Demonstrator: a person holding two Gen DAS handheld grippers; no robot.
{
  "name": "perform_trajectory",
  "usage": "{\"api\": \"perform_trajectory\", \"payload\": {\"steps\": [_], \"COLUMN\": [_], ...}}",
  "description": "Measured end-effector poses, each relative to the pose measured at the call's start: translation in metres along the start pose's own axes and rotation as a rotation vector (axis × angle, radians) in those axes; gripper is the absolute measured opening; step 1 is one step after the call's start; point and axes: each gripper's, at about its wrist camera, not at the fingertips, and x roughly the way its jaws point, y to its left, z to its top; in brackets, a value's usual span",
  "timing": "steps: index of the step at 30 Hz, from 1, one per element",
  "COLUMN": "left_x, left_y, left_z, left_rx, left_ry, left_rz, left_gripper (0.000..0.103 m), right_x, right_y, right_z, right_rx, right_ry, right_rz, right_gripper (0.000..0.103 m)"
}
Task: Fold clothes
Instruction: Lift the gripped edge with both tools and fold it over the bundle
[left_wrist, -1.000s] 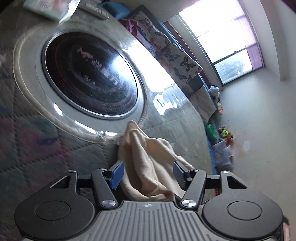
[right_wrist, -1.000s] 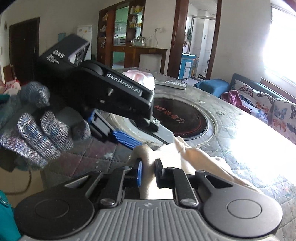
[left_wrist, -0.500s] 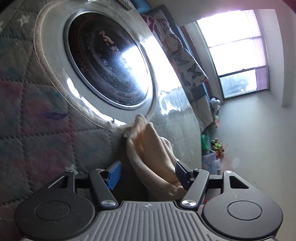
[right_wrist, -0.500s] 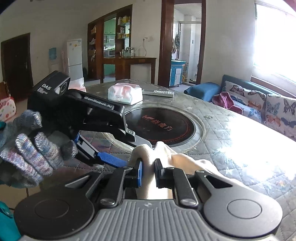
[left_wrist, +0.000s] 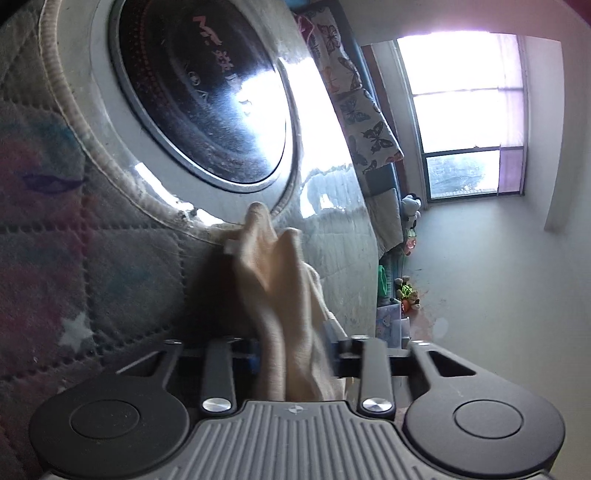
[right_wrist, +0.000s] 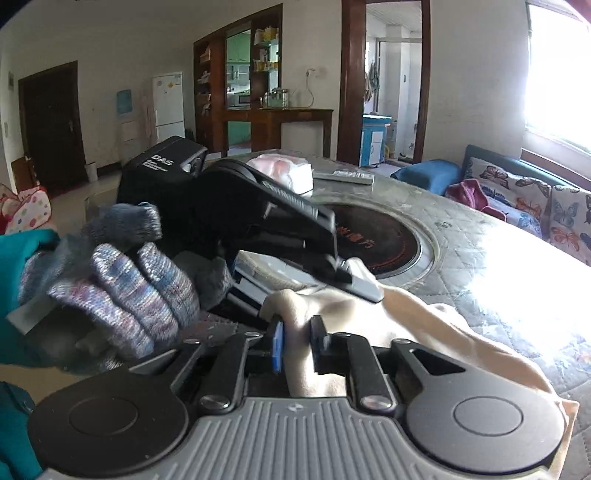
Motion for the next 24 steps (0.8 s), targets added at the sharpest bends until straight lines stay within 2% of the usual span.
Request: {"api": "perform_trajectory", "payload": {"steps": [5,12,13,15,18,21,24], "left_x": [0.001,0.004,0.004,0.003,0.003,0.002,0.002], "left_y": [0.011,-0.003,-0.004,-0.006,-0.009,-0.012,-0.014], "left_z": [0.001,-0.003,-0.003,-0.005,-0.008,-0.01,-0.012], "left_rx": [0.006,0.109,0.117,0.135,0.159,0.176,0.201], "left_ry": [-0.013,-0.023,-0.024,-0.026,-0.029,-0.031,-0.034], "left_rz": [0.035,0.082,0.086,0.093,0.103,0.112,0.124], "left_gripper": [0.018,0.018,0.018,0.018,0.018,0.018,0.018], "right_x": [-0.018,-0.044,-0.049,-0.053,-0.054,-0.05,-0.051], "right_y": [-0.01,-0.074,-0.089,-0.111,-0.134,-0.15,-0.155], "right_z": [-0.013,-0.05,-0.058,-0.069,-0.08,-0.088,-0.094], "right_rx": [0.079,0.277,0.324,0.411,0.484,0.523,0.553], "right_ry": [-0.023,0.019,0.026,0.028,0.019,0.016,-0.014], "right_rz": [-0.037,-0.318,-0.381,-0.433,-0.48,-0.475,-0.438], "right_gripper": [0.018,0.021,0.022,0.025,0.031,0.042,0.04]}}
